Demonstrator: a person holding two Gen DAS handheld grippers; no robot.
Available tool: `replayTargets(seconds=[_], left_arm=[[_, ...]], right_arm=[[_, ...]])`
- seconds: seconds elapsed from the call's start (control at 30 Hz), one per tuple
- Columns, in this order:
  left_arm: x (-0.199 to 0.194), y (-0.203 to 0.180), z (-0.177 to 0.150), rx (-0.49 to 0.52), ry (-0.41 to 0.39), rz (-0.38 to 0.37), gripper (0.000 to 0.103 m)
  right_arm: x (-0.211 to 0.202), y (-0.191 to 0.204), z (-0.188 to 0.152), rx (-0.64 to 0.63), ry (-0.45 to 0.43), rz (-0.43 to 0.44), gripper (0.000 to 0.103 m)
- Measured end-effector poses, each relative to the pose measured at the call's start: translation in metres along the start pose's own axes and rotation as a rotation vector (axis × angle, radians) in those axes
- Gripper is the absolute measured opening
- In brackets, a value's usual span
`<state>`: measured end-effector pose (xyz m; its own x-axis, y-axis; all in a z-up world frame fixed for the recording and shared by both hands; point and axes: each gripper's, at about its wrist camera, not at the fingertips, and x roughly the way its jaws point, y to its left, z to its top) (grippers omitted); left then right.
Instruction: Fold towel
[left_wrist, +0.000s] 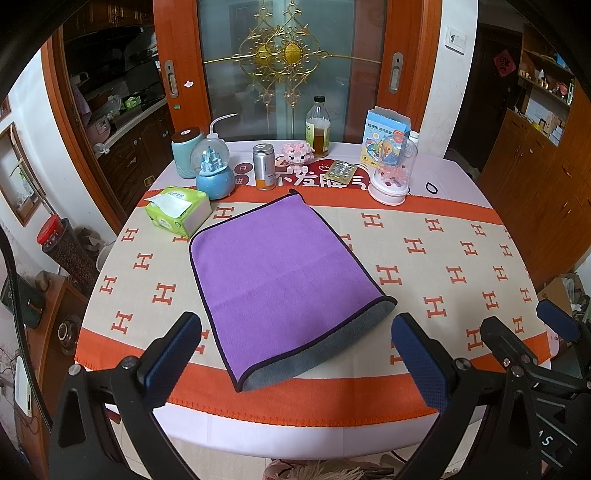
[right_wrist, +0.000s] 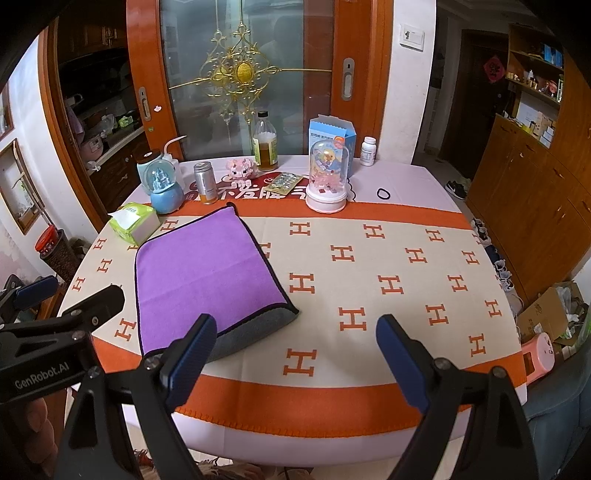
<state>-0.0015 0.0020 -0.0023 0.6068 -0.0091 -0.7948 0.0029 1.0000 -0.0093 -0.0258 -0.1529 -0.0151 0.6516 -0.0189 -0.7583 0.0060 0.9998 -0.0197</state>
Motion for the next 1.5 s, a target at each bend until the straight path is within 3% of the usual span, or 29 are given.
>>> replayTargets(seconds=[1.5], left_arm=[[-0.011,0.021,0.0,-0.034,-0.03,0.02,0.102]], right_arm=[[0.0,0.003,0.0,-0.021,-0.009,0.022,0.088]])
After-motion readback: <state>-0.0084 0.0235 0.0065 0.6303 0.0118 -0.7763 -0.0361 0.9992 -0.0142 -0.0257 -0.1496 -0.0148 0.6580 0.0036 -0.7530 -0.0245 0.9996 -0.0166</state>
